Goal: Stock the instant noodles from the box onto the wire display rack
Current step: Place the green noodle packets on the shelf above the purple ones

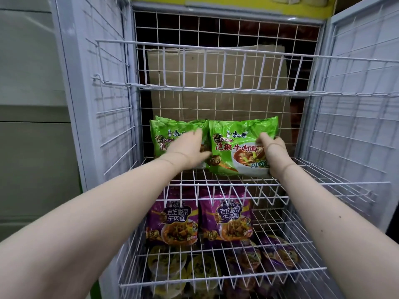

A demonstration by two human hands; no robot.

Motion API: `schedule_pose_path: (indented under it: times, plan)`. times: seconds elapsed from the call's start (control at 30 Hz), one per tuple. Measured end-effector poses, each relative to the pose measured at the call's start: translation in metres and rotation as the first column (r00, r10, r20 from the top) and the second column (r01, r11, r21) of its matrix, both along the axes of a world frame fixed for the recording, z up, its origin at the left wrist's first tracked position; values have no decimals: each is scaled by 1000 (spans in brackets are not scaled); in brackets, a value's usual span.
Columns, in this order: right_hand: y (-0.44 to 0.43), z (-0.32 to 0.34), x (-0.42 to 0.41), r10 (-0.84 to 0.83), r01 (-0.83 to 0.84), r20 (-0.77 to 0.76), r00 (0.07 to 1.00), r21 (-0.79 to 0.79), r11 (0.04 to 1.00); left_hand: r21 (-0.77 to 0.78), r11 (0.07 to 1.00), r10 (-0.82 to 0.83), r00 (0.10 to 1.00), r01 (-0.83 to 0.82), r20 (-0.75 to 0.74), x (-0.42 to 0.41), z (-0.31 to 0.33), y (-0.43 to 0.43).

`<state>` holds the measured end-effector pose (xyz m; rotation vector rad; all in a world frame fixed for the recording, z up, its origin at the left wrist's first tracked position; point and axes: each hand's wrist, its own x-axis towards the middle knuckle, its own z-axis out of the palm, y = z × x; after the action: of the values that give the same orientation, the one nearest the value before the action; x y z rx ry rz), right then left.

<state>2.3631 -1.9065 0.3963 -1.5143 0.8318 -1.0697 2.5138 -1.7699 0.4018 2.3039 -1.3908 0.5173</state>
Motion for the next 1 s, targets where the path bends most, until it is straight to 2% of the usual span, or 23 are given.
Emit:
schedule_pose_path:
  times: [0.03,0.07,0.1,0.13,0.17,0.27,0.37,0.5,0.6,0.7,0.8,0.87,0.93,1.0]
  plan:
    - [0,0,0,4,-4,1,1000,-1,1000,5,999,-33,963,36,-267,-9,0,-7]
    - [0,0,-1,11,-11,10,1000,-3,1000,-35,998,-70,841,61,-536,-15,1,-13]
    - [0,-1,-1,17,-17,23,1000,-11,1000,-107,992,-126,673,70,-729,-21,3,-16]
    - [-1,-2,-2,16,-15,36,999,-26,1000,-176,982,-182,533,63,-826,-24,6,-19]
    - [-1,-2,-3,2,0,46,999,-50,999,-213,975,-216,459,59,-862,-28,10,-20]
    - [-6,-3,-3,-98,102,40,994,-130,986,-287,955,-291,389,69,-874,-34,17,-20]
    - [-15,-5,0,-228,207,-101,968,-180,962,-330,942,-327,388,61,-861,-34,16,-27]
    - [-16,-9,1,-265,208,-302,916,-209,956,-384,922,-325,424,-59,-845,-27,9,-51]
    - [-16,-13,5,-232,101,-427,874,-307,946,-373,920,-284,454,-118,-844,-20,1,-64]
    - [-16,-15,9,-149,-59,-537,830,-350,935,-278,949,-132,607,-151,-783,-16,-6,-72]
    - [-12,-15,9,-79,-198,-656,751,-337,921,-148,973,53,794,-177,-605,-13,-7,-75]
    - [-12,-17,9,-66,-239,-693,717,-334,912,-65,974,158,863,-215,-480,-11,-6,-78]
    - [-12,-18,9,-76,-264,-724,685,-344,901,-75,974,175,920,-214,-351,-14,-5,-77]
    - [-15,-20,11,-97,-269,-751,653,-350,897,-107,972,201,977,-207,-65,-18,-4,-75]
